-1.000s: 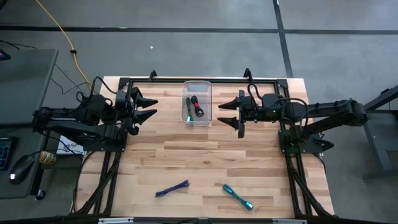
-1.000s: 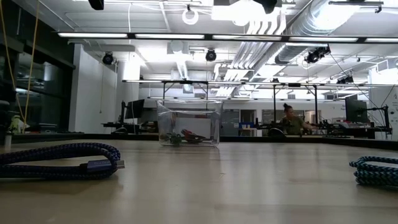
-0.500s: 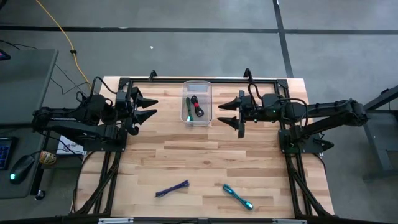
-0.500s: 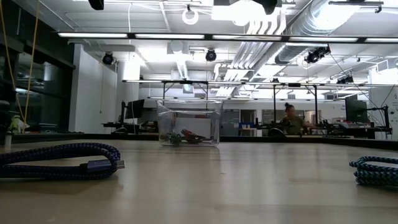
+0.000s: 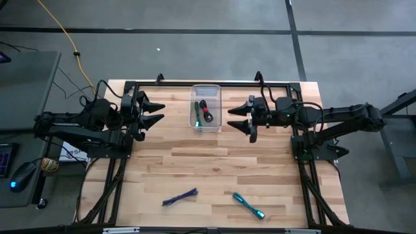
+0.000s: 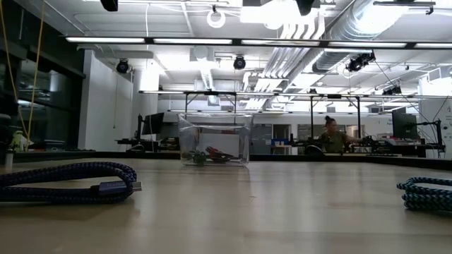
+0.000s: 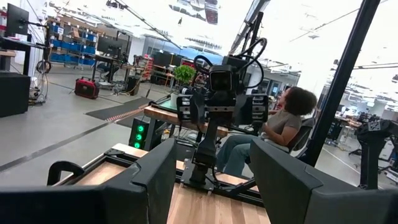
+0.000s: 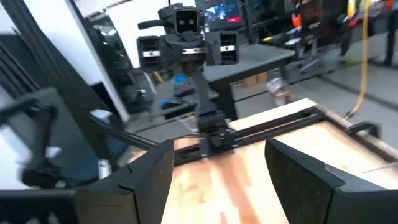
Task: Pick and place USB-C Cables
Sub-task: Put the blue charger cable into the transparent bin
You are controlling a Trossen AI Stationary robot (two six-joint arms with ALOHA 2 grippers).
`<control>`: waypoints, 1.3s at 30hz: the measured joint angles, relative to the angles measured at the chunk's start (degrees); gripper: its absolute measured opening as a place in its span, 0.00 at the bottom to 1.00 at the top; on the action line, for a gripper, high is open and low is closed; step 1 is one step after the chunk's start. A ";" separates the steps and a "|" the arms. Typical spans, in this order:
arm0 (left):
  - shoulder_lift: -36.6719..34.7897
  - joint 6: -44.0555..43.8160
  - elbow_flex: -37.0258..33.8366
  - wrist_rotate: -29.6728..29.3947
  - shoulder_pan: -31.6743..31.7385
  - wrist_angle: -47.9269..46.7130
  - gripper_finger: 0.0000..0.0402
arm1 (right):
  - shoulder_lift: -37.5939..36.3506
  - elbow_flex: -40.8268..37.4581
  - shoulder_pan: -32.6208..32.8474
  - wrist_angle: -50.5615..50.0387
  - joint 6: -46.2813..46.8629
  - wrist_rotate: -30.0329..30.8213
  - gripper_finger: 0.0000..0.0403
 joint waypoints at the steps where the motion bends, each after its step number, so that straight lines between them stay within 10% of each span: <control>1: 0.00 0.00 0.02 0.02 0.00 0.00 0.46 | 0.00 0.20 0.17 -0.05 1.62 -0.91 0.60; 17: 0.00 0.02 0.00 0.04 0.00 0.02 0.46 | 15.19 23.26 21.56 -52.18 37.51 -8.35 0.60; 28: 0.00 0.02 0.00 0.04 0.01 0.02 0.46 | 33.39 23.73 35.15 -53.44 61.08 -16.30 0.60; 39: 0.00 0.02 0.00 0.04 0.00 0.02 0.46 | 47.16 23.71 37.28 -53.15 64.34 -15.21 0.60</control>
